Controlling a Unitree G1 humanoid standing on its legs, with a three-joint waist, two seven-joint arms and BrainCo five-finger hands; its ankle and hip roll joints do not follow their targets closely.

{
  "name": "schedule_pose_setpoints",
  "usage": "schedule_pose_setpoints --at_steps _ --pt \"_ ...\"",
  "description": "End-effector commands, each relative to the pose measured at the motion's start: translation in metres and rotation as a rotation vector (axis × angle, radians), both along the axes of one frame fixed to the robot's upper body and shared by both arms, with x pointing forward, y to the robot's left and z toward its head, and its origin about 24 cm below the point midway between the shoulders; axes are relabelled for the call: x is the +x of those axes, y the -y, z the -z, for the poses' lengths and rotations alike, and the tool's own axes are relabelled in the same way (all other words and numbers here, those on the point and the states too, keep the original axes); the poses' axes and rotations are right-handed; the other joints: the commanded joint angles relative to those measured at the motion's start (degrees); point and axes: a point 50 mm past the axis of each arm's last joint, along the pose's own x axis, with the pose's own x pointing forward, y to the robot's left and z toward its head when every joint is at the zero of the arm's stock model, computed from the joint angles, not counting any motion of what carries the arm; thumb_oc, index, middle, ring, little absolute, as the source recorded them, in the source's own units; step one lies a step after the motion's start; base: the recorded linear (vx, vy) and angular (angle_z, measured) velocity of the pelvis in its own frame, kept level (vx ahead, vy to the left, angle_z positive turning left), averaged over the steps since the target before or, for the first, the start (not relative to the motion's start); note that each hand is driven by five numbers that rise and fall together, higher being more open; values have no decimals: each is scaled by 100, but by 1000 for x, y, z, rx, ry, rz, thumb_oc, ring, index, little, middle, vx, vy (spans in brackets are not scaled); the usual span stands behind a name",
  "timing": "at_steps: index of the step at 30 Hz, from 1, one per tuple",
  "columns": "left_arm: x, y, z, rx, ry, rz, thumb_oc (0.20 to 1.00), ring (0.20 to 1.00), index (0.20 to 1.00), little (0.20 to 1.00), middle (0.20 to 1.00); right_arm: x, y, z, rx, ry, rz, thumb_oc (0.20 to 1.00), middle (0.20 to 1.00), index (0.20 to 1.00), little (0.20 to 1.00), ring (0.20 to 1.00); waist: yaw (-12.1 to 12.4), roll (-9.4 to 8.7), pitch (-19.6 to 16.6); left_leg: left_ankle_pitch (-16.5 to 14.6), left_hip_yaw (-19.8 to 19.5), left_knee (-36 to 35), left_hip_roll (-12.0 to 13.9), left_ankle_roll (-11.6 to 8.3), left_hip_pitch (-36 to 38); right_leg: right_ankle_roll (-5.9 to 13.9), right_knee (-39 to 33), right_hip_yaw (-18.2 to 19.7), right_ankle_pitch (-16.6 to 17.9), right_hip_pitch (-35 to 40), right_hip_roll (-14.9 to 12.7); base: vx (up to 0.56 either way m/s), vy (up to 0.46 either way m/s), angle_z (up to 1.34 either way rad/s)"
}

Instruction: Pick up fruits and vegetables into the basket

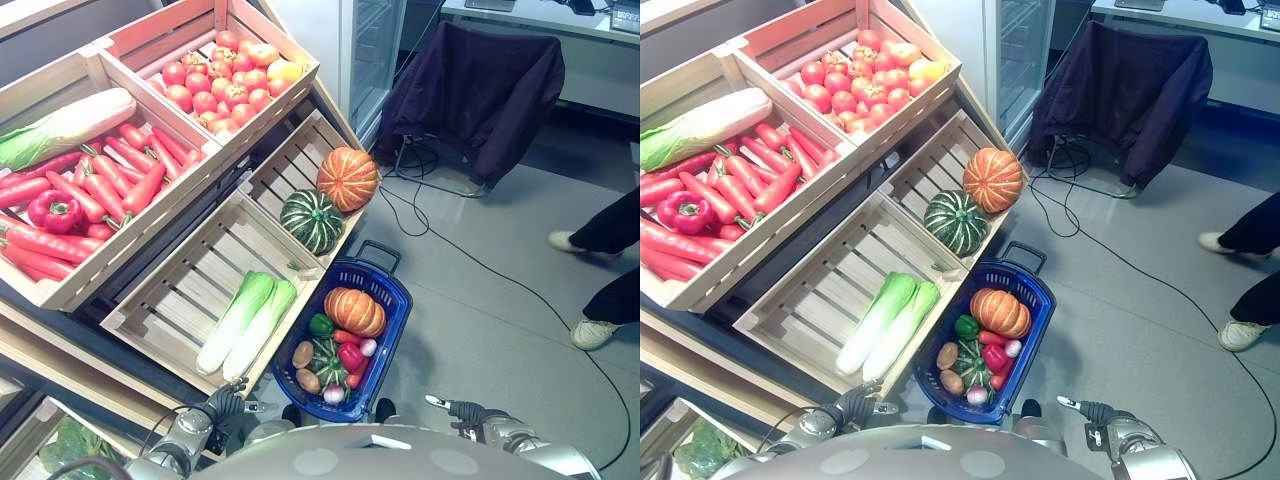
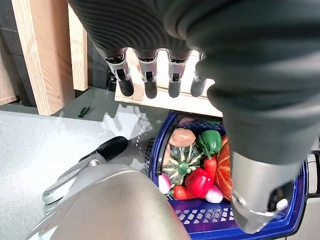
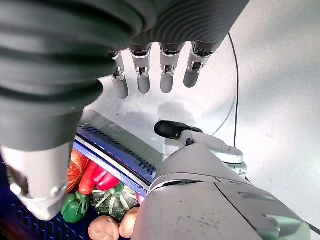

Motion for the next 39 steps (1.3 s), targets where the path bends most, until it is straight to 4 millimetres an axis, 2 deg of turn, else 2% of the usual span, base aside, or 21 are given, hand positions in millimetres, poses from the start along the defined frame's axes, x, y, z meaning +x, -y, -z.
schedule_pose_setpoints --at_steps 1,28,39 --pt "25 -7 -7 36 52 5 1000 1000 1000 1000 1000 15 -11 0 3 17 -41 1000 1000 1000 1000 1000 -13 -257 128 -613 -82 40 -80 -5 24 442 61 108 -398 204 -280 0 0 0" --pt "26 -10 -9 33 68 -23 1000 1000 1000 1000 1000 16 -9 0 2 24 -22 1000 1000 1000 1000 1000 5 -266 116 -627 -88 40 -92 7 47 428 61 81 -415 231 -272 0 0 0" --pt "18 -13 -7 39 50 -28 1000 1000 1000 1000 1000 10 -6 0 7 10 -19 1000 1000 1000 1000 1000 22 -276 139 -595 -102 40 -69 -24 7 452 61 74 -392 210 -270 6 -4 0"
